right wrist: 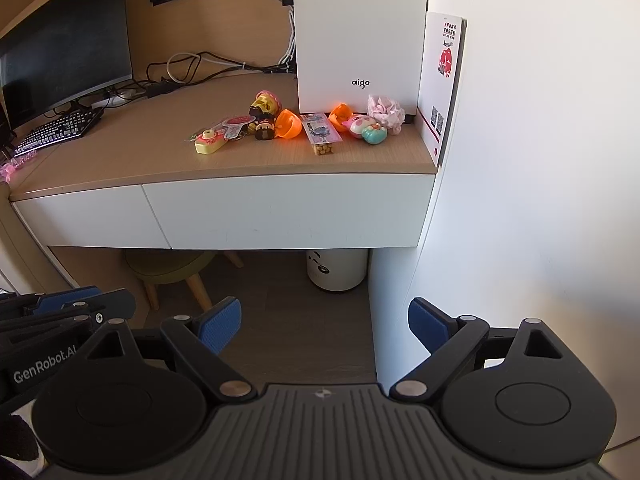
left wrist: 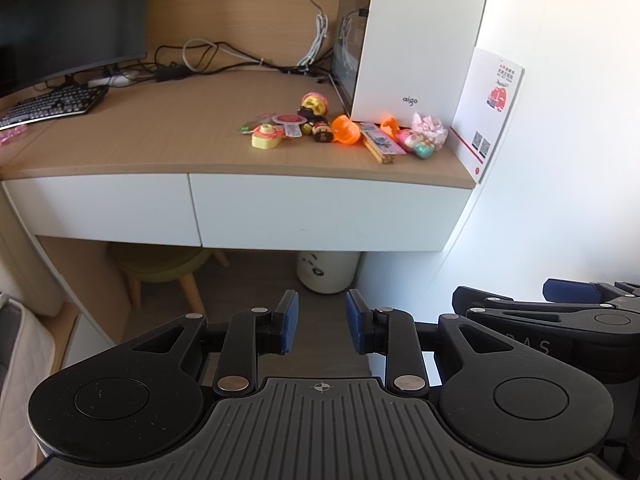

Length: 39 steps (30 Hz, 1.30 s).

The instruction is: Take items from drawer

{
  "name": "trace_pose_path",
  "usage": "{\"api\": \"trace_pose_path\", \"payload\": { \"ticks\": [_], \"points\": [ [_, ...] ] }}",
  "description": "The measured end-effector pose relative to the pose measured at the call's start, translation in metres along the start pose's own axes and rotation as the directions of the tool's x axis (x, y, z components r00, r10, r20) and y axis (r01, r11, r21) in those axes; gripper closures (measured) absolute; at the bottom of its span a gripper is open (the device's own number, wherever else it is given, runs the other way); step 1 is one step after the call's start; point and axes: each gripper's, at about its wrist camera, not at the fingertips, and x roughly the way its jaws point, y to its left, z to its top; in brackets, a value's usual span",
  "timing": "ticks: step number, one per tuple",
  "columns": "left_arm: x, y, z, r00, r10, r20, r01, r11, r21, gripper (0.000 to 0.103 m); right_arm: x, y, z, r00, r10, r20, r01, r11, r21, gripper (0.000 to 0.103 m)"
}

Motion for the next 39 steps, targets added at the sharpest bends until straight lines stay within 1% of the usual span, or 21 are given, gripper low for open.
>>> {"api": "trace_pose_path", "payload": {
  "ticks": [19, 39],
  "points": [
    [-0.0017, 0.0041, 0.0007, 1.000, 0.002, -0.001, -0.002, 1.000, 0.000, 0.074, 0.0015, -0.0006, -0.0027, 1.000, -0.001, -0.005, 0.001, 1.000, 0.005, 0.012],
    [0.0042, -0.0026, 0.0009, 1.000, 0.001, -0.016, -0.001, 1.000, 0.006, 0.074, 0.0009, -0.0030, -0.0036, 1.000, -0.005, -0.018, 0.006, 1.000, 0.019, 0.012]
  ]
}}
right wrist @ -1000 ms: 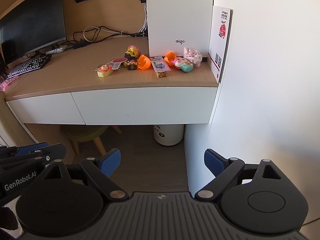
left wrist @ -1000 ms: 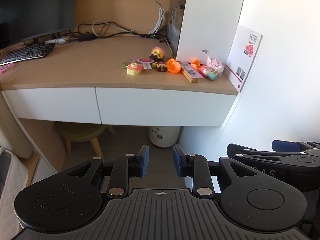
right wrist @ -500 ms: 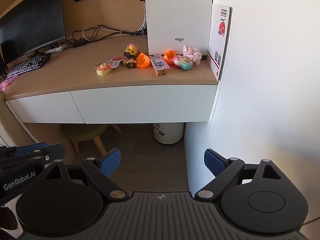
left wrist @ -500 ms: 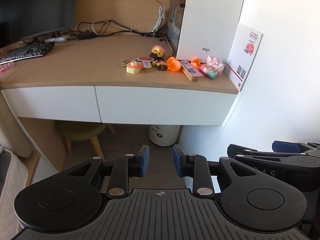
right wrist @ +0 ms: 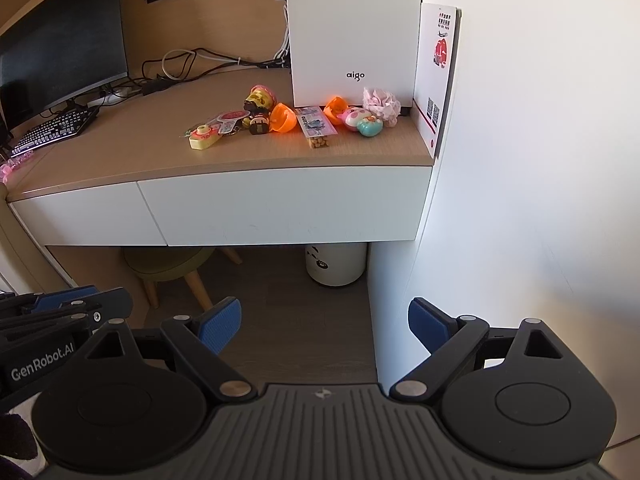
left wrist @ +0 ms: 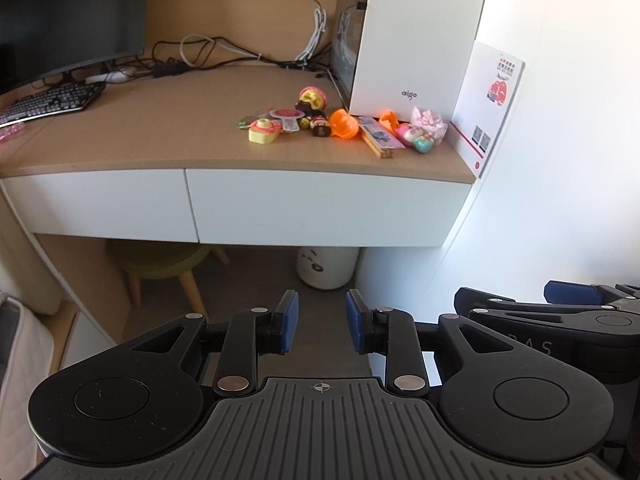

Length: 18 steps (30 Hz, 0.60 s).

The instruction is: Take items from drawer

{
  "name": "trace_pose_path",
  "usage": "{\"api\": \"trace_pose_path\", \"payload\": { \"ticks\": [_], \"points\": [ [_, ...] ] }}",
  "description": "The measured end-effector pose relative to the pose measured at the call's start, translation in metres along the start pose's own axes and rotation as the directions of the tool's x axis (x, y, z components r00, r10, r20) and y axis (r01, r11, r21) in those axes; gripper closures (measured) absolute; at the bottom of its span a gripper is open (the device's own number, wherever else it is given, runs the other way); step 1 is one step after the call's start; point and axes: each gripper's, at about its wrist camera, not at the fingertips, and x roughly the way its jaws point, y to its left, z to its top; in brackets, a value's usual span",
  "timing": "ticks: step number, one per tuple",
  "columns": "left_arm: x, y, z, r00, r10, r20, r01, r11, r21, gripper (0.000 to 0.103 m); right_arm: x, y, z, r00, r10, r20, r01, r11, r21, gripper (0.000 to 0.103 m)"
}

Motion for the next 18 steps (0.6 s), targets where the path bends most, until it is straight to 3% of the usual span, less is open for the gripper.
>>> {"api": "trace_pose_path", "payload": {
  "ticks": [18],
  "points": [
    [0.0054, -0.0002, -0.0029, 1.000, -0.016, -0.022, 0.016, 1.000, -0.004, 0.074, 0.0018, 0.0005, -0.0009, 1.000, -0.002, -0.003, 0.002, 1.000, 0.002, 0.012]
  ]
}}
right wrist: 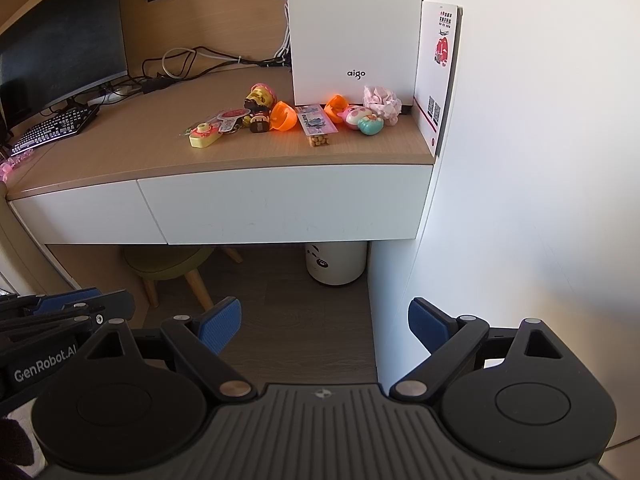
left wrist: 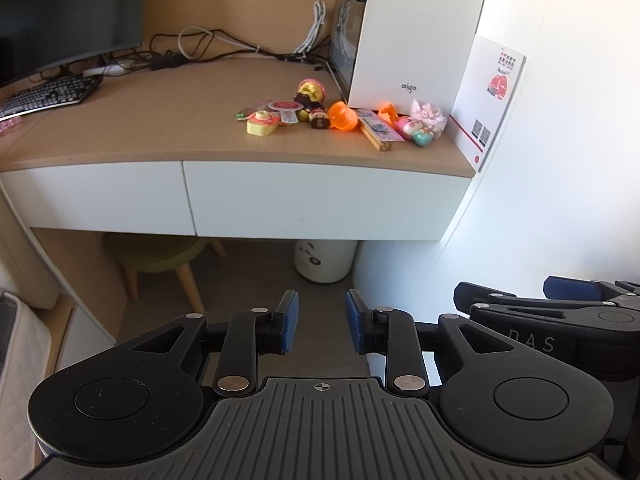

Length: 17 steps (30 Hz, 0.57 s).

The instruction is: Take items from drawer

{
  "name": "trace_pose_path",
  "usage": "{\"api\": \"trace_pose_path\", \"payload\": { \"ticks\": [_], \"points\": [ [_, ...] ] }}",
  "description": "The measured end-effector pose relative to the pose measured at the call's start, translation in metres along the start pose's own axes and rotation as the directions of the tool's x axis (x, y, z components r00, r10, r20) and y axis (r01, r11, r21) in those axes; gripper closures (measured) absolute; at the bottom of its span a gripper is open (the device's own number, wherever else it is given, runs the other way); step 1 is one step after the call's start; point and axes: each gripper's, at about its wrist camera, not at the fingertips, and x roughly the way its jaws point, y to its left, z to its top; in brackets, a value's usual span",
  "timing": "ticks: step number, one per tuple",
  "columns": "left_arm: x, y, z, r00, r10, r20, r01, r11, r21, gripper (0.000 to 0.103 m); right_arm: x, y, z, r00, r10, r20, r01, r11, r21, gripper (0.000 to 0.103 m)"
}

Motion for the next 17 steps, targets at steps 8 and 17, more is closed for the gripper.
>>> {"api": "trace_pose_path", "payload": {
  "ticks": [8, 17],
  "points": [
    [0.007, 0.005, 0.007, 0.999, 0.000, 0.032, -0.001, 1.000, 0.020, 0.088, 0.003, -0.008, 0.003, 1.000, -0.008, 0.011, 0.007, 1.000, 0.030, 0.012],
    [0.065, 0.088, 0.033, 1.000, 0.019, 0.021, -0.018, 0.999, -0.041, 0.088, 0.015, -0.005, 0.027, 1.000, -0.029, 0.010, 0.030, 0.999, -0.011, 0.012]
  ]
}}
